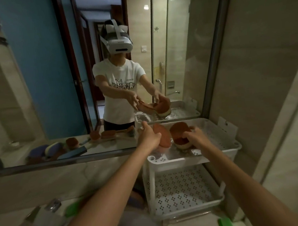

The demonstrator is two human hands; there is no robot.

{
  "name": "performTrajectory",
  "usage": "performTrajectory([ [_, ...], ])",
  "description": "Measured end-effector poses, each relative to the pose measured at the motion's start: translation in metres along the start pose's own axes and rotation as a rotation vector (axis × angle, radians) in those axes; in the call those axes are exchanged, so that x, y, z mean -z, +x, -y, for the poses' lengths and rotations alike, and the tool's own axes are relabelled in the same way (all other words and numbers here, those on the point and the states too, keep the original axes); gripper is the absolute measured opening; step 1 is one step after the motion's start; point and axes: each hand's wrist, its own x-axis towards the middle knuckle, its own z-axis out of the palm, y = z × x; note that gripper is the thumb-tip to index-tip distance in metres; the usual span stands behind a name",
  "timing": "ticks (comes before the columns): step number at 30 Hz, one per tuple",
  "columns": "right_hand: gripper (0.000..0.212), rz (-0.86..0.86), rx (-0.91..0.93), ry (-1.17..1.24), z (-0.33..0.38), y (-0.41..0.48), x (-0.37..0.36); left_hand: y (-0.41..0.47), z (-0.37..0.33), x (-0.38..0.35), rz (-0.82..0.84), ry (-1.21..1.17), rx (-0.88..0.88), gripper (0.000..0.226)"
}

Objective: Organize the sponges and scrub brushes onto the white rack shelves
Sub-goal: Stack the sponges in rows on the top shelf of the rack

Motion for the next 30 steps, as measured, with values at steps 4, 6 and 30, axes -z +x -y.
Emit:
performTrajectory([
  [4,0.055,0.028,-0.003,-0.130,-0.012,0.011,0.001,0.002,0.003,-0.015,0.098,0.233,0.017,0.066],
  [6,0.061,0.025,0.044,-0.199,-0.015,0.013,0.003,0.000,0.004,-0.020,0.122,0.366,-0.026,0.063],
  [30,0.060,0.171,0.234,-0.476,-0.020,0.018,0.005,0.003,0.023,-0.031,0.077,0.736,-0.203,0.054],
])
